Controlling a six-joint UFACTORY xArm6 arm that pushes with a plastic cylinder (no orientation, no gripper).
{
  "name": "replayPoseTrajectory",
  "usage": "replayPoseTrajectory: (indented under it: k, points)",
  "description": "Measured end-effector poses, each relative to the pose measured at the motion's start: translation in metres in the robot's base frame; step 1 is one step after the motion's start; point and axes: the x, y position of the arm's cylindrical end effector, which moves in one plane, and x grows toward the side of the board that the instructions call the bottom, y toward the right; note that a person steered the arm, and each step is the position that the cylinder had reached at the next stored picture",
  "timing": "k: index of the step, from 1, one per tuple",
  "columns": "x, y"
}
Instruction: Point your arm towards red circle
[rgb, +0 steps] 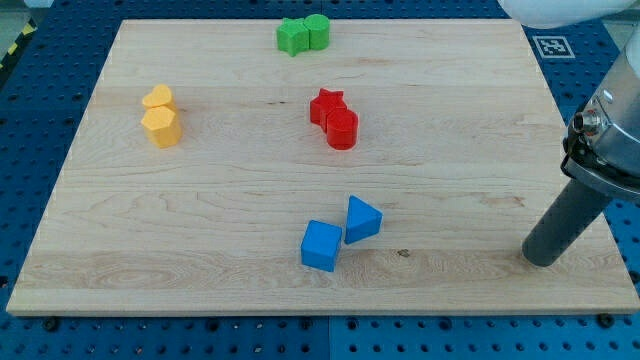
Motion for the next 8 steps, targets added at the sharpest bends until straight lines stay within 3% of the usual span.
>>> replayPoseTrajectory:
  k: [4, 6, 8]
  points:
    - [-0.009, -0.003]
    - [-0.084, -0.016]
    - [-0.109, -0.037]
